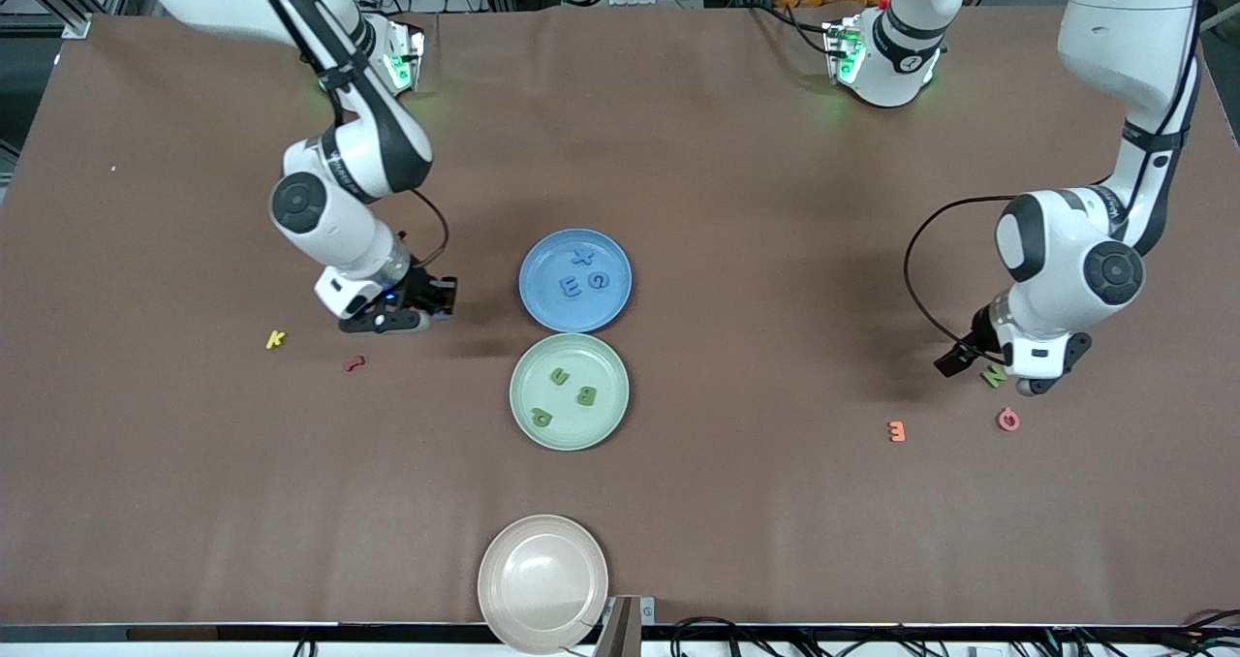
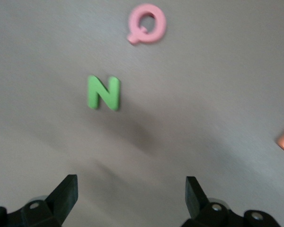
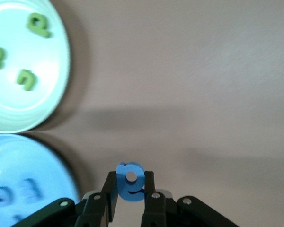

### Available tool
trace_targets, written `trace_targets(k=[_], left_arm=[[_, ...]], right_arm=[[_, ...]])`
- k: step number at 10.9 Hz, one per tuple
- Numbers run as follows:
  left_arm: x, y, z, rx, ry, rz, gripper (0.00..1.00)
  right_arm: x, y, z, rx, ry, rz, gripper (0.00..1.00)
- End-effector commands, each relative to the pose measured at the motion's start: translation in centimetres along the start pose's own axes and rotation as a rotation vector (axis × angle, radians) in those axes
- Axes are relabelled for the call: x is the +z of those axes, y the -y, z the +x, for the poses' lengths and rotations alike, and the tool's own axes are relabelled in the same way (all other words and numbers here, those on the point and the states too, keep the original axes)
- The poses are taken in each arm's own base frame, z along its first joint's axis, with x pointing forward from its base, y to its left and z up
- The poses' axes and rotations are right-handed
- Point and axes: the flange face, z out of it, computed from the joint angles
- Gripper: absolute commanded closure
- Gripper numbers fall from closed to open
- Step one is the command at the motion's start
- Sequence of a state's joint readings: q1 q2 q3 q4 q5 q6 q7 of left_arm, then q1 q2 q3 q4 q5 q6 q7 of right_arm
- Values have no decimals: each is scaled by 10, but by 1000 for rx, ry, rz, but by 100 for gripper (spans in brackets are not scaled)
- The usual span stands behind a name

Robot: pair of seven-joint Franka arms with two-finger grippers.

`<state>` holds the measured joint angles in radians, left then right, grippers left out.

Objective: Sort letters by color into matching plates
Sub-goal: 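Grasp blue a with the right gripper while the left gripper reaches green N, then place blue a on the blue plate while the left gripper grasps green N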

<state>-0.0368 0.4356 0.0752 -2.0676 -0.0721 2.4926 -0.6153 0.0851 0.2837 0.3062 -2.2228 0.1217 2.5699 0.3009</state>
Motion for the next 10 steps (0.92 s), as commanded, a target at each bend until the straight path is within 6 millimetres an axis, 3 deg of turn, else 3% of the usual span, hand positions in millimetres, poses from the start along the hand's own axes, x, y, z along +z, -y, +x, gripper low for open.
trace_targets(k=[1, 4, 6, 9, 10], left_arm=[[13, 4, 20, -1, -31, -17, 0], [27, 10, 38, -20, -43, -15, 0], [30, 23, 61, -14, -71, 4, 0], [34, 23, 72, 2, -84, 11, 0], [38, 24, 74, 10, -82, 14, 0]], right_arm=[[-4, 73, -27, 142, 11, 43, 100], [11, 125, -70, 142, 40, 45, 100], [18, 124, -75, 122, 41, 20, 100], [27, 127, -81, 158, 59, 9, 100], [27, 124, -78, 182, 60, 8, 46]])
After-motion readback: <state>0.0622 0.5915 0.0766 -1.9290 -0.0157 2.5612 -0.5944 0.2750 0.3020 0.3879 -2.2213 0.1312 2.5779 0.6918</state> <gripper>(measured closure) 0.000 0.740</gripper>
